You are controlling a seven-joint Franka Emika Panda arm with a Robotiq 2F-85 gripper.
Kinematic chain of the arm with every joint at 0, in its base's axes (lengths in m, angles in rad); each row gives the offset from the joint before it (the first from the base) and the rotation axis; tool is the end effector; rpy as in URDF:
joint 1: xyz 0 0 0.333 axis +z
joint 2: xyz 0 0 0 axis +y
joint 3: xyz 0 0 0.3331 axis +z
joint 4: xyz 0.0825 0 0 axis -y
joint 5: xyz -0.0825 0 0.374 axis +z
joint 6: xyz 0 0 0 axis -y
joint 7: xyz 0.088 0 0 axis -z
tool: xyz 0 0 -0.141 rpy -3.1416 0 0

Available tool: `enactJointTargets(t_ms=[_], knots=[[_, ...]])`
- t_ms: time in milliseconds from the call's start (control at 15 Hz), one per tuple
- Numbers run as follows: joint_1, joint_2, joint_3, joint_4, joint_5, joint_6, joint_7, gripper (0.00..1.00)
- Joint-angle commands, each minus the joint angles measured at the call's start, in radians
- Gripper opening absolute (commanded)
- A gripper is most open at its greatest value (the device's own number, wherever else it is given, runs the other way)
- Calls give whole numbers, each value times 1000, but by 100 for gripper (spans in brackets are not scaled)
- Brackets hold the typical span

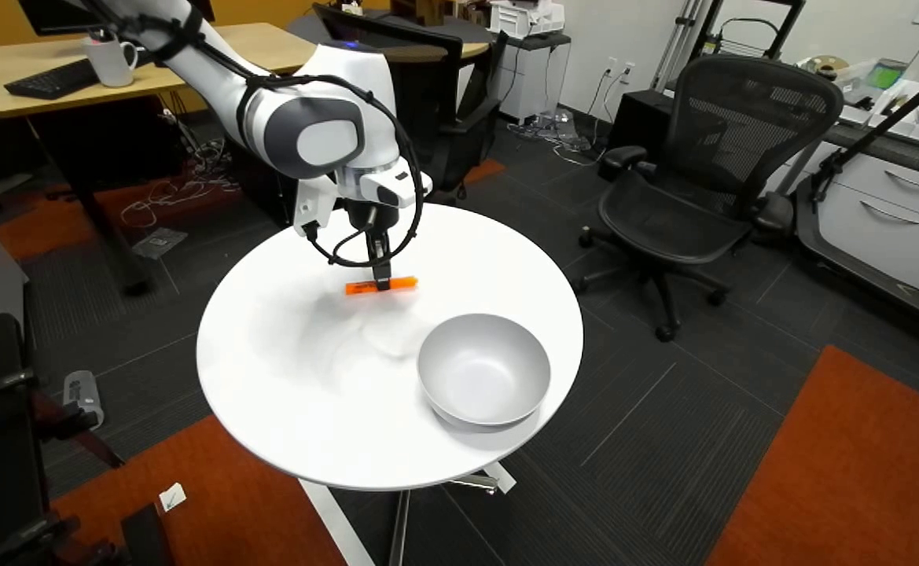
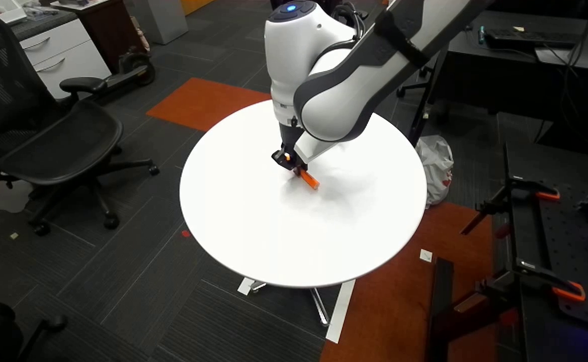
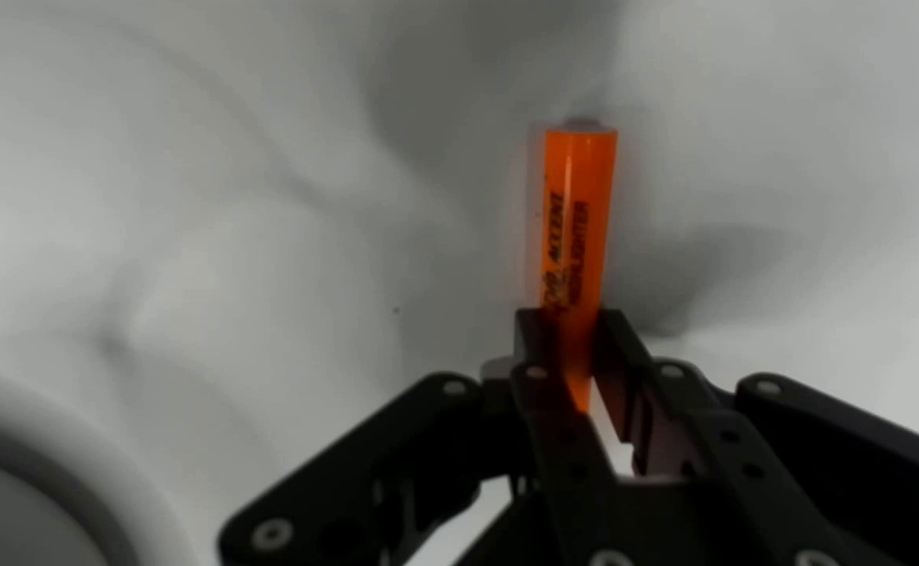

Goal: Put the orange marker inside the grey bowl

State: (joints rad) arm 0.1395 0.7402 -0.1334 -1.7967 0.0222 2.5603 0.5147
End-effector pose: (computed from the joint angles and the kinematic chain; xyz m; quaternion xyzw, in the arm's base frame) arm 0.6585 0.0084 0.1274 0.9692 -0.2429 0.0244 0.0333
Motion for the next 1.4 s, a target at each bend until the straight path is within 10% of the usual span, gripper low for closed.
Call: enactJointTargets(t_ms=[0,600,1333], knots=[[-1,-106,-22,-72,18,59,6,5],[-47,-317,-124,-164,67,172,126,5],[-233,-237,-123,-70,168,68,193,5]])
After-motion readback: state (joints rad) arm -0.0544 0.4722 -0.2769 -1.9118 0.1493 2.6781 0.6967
